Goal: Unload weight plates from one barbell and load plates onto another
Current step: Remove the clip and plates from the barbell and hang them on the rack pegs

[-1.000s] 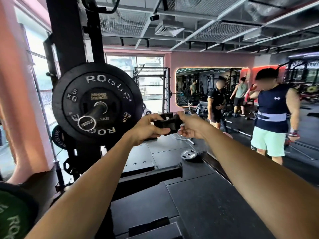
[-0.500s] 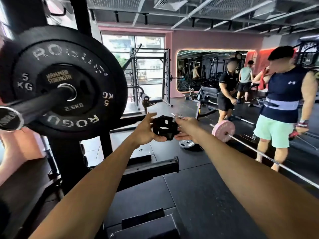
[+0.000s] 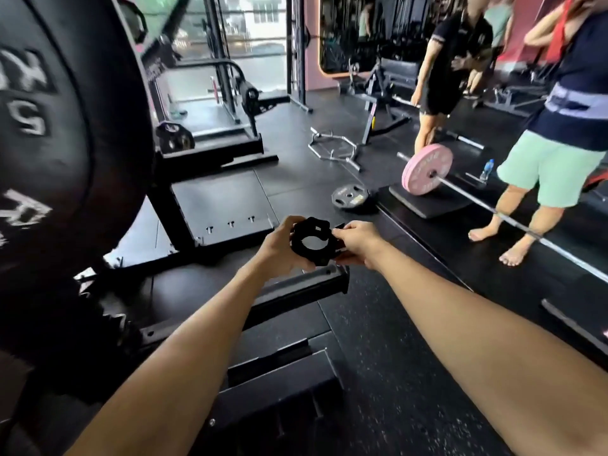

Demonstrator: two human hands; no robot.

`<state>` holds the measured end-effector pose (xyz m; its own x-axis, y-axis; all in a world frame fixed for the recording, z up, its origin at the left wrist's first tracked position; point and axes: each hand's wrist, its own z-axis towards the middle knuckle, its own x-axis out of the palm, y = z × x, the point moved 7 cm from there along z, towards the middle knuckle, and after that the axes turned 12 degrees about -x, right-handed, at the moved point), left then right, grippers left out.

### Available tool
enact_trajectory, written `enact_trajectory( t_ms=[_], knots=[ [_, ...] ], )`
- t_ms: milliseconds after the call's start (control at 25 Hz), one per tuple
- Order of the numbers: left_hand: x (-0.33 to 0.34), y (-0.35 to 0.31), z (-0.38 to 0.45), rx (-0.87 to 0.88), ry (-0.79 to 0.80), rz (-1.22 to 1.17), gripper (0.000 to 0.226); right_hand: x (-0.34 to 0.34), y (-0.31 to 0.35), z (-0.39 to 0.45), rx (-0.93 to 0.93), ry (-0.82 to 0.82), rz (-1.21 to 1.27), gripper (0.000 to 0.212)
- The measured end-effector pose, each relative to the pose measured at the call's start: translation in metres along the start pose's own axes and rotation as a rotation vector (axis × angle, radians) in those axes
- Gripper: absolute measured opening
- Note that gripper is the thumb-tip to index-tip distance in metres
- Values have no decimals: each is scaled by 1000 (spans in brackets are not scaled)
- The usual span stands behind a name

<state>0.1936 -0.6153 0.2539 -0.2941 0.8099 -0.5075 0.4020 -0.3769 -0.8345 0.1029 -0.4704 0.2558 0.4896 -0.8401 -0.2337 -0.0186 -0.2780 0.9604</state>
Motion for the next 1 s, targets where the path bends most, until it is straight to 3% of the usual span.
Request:
enact_trajectory(
  t_ms=[160,440,760,1000],
  knots=[
    [23,56,62,-81,-14,118,100,18,-60,54,94,-28,-47,23],
    [67,128,128,-177,69,101,94,40,-151,109,237,-28,-86,14],
    [89,165,150,-285,102,145,99,49,-188,128,232,4,-249,23],
    [92,160,143,-247,111,168,110,45,-185,125,201,54,-376,30]
  ],
)
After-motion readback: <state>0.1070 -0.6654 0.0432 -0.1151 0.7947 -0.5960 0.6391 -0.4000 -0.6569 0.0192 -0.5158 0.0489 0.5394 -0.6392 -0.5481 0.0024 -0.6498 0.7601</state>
